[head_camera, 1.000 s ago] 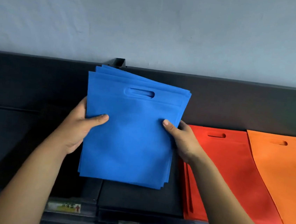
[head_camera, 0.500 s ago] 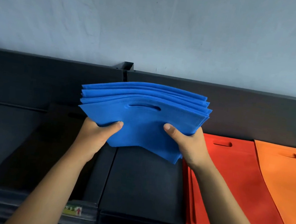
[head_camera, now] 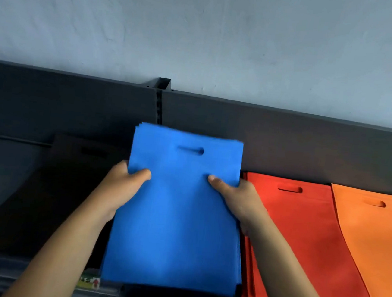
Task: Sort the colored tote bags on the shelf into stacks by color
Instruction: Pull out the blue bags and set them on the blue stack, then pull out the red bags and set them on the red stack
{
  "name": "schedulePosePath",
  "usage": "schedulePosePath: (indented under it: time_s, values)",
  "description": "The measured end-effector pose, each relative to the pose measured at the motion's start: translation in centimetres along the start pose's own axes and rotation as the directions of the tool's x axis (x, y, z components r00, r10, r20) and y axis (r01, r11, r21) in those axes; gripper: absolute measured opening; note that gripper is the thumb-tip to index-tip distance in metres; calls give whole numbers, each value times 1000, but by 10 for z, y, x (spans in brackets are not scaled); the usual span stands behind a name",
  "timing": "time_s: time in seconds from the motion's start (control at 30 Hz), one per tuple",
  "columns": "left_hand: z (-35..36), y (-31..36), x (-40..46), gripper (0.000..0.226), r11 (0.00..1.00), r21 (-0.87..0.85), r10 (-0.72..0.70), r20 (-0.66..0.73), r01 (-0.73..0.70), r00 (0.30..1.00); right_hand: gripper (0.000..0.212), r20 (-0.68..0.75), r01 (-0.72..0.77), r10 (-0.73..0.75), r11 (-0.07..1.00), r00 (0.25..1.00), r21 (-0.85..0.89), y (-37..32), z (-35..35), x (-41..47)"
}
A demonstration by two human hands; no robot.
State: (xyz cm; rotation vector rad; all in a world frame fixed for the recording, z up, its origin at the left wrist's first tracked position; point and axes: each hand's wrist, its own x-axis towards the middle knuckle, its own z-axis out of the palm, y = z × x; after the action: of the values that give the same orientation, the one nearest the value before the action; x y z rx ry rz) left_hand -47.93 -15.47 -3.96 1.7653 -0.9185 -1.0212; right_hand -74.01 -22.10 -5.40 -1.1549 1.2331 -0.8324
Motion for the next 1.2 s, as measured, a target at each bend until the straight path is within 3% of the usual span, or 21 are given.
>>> schedulePosePath:
  time_s: [0.1, 0.2, 0.33, 0.47, 0.57, 0.63, 0.73, 0.8, 0.93, 1.1, 1.2]
  values:
    - [8, -31, 14, 48, 982, 138, -129, 2, 128, 992, 41, -85, -114, 98, 972, 992, -205, 42, 8, 20]
    - [14, -50, 20, 42, 963, 197, -191, 11, 185, 981, 72, -169, -169, 105, 886, 980, -431, 65, 16, 27]
    - [14, -58, 43, 48, 953, 269, -160, 68, 136, 985, 65, -224, -177, 71, 847, 972, -501, 66, 22, 32]
    - [16, -41, 49, 35, 932, 321, -198, 72, 165, 977, 63, -249, -209, 76, 797, 966, -566, 55, 26, 38]
    - [18, -33, 53, 40, 903, 395, -209, 55, 171, 976, 62, -286, -224, 59, 776, 956, -589, 51, 31, 35]
    - [21, -29, 56, 58, 882, 459, -141, 38, 108, 989, 66, -311, -237, 48, 761, 949, -604, 50, 34, 30]
    - [28, -20, 52, 78, 850, 520, 83, 12, -77, 996, 63, -340, -195, -62, 719, 938, -667, 42, 34, 21]
    - [33, -15, 49, 70, 834, 512, 220, 36, -207, 975, 55, -344, -110, -183, 726, 921, -679, 33, 27, 13]
    - [51, -9, 37, 42, 875, 365, 276, 163, -318, 947, 45, -404, -69, -280, 744, 871, -664, 18, -5, 0]
    - [88, -3, 15, 35, 956, 195, 116, 434, -218, 894, 36, -512, -183, -215, 763, 832, -619, 18, -65, -13]
    - [115, 0, 5, 39, 960, 212, 55, 494, -182, 868, 33, -498, -203, -166, 771, 851, -604, 22, -94, -14]
